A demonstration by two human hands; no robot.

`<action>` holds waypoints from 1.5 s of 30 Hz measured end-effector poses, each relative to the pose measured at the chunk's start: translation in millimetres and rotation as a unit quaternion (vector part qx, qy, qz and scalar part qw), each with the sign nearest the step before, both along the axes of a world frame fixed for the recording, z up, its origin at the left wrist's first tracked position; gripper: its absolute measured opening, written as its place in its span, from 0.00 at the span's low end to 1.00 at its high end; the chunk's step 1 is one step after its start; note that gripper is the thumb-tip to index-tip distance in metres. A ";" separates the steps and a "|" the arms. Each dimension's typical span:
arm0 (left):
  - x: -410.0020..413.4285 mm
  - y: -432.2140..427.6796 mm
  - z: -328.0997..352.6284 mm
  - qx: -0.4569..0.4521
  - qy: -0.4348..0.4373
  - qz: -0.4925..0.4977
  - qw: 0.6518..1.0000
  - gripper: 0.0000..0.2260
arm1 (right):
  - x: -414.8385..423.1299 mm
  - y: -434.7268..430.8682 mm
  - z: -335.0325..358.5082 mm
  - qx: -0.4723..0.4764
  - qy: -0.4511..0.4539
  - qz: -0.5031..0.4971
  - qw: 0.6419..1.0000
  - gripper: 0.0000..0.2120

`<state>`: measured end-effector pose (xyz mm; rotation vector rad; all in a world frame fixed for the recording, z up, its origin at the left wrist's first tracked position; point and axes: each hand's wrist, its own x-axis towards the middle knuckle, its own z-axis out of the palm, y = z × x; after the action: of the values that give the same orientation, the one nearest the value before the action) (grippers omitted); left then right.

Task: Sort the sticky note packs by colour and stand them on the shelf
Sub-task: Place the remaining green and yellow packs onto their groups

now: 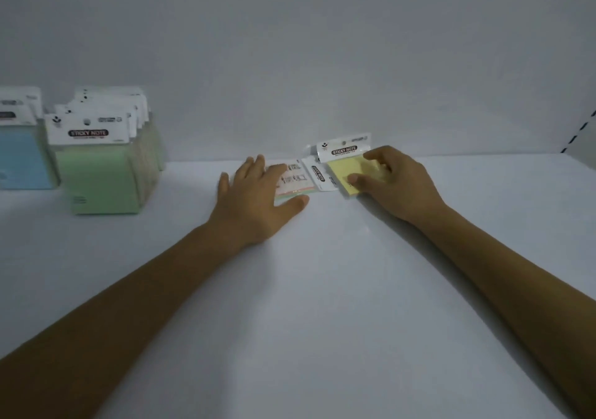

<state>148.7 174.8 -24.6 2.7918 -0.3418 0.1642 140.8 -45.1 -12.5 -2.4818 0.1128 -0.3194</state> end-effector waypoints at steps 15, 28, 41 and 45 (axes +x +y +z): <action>-8.8 -4.3 30.4 -0.642 0.102 0.014 0.760 0.15 | -3.2 -8.4 13.5 0.338 0.047 -0.005 0.940 0.30; -2.3 -4.4 25.3 -0.599 0.122 0.003 0.791 0.07 | 3.3 1.3 -5.2 0.237 -0.072 -0.010 0.969 0.19; -19.2 -8.8 28.3 -0.442 0.047 0.067 0.893 0.15 | -29.8 28.8 15.2 0.215 -0.042 -0.058 0.974 0.22; -39.2 3.5 33.5 -0.410 0.071 0.041 0.908 0.19 | -38.9 53.7 20.9 0.279 -0.067 -0.041 0.957 0.16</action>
<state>109.5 178.2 8.9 1.9639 -0.0803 0.0920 101.8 8.6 8.4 -1.8939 0.2164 -0.4240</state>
